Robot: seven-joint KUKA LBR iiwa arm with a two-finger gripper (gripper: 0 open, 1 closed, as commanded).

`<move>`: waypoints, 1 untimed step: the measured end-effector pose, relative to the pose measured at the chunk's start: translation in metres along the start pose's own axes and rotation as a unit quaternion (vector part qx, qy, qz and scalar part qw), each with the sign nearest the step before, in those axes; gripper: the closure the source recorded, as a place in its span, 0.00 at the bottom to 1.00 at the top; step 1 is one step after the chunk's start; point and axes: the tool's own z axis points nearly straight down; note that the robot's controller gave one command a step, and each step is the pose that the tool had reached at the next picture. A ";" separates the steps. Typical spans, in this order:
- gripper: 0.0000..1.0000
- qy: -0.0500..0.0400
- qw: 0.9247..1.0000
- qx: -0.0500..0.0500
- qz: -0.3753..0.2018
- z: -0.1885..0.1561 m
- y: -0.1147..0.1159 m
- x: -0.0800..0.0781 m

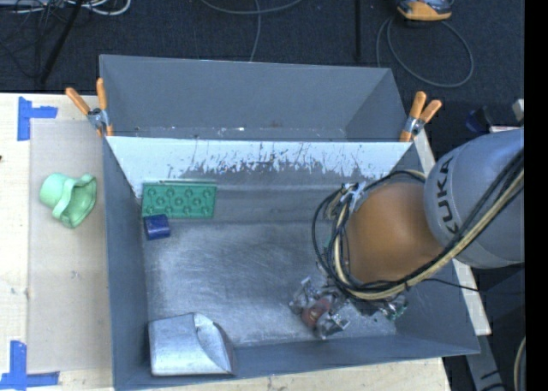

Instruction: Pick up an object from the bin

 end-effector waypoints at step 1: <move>1.00 0.002 0.999 -0.001 -0.041 -0.126 -0.021 -0.011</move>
Offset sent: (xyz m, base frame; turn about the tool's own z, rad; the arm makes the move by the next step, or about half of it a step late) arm 0.0173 -0.0104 0.1227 -0.0848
